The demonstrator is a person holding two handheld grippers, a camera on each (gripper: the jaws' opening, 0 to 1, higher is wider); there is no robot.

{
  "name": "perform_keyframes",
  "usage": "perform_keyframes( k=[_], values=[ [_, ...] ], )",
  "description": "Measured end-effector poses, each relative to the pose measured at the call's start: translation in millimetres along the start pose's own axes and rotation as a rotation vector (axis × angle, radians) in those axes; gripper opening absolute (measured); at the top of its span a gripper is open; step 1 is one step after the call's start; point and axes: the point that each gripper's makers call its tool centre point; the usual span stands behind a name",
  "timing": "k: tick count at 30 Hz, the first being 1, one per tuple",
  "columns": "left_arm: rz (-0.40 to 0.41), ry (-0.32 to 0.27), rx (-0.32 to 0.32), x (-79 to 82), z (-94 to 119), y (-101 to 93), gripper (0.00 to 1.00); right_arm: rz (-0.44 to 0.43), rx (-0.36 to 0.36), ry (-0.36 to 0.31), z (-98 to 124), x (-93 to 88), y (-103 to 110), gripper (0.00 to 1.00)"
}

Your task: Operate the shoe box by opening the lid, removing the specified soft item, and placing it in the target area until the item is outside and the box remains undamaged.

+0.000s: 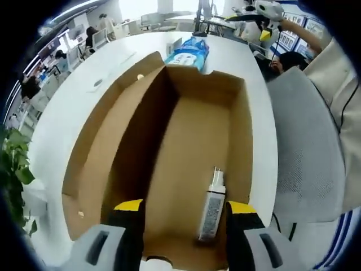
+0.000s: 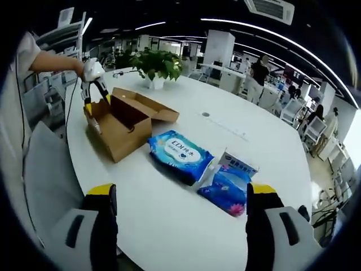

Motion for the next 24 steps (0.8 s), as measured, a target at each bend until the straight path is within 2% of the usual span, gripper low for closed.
perform_keyframes(
  k=[2, 8, 18, 24],
  values=[
    [-0.039, 0.037, -0.015, -5.4, -4.6, -3.3, 0.59, -0.004, 0.003, -0.002, 0.6, -0.8, 4.3, 0.91],
    [-0.106, 0.073, -0.031, -11.5, -16.3, -4.2, 0.59, -0.015, 0.006, 0.006, 1.6, -4.4, 14.8, 0.91],
    [-0.199, 0.107, -0.090, -22.9, -24.1, -14.1, 0.54, -0.036, -0.007, -0.004, 0.9, -5.0, 18.8, 0.91],
    [-0.218, 0.113, -0.104, -26.8, -27.3, -18.4, 0.50, -0.033, -0.007, 0.009, -1.3, -7.1, 20.4, 0.90]
  ],
)
Point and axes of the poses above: the point that each gripper's makers call its tool centre point, and the gripper's own axes: z roughly backward along the fingers, y roughly to its left, x roughly out of its top, and after that the axes turned 14 degrees about x, right-handed
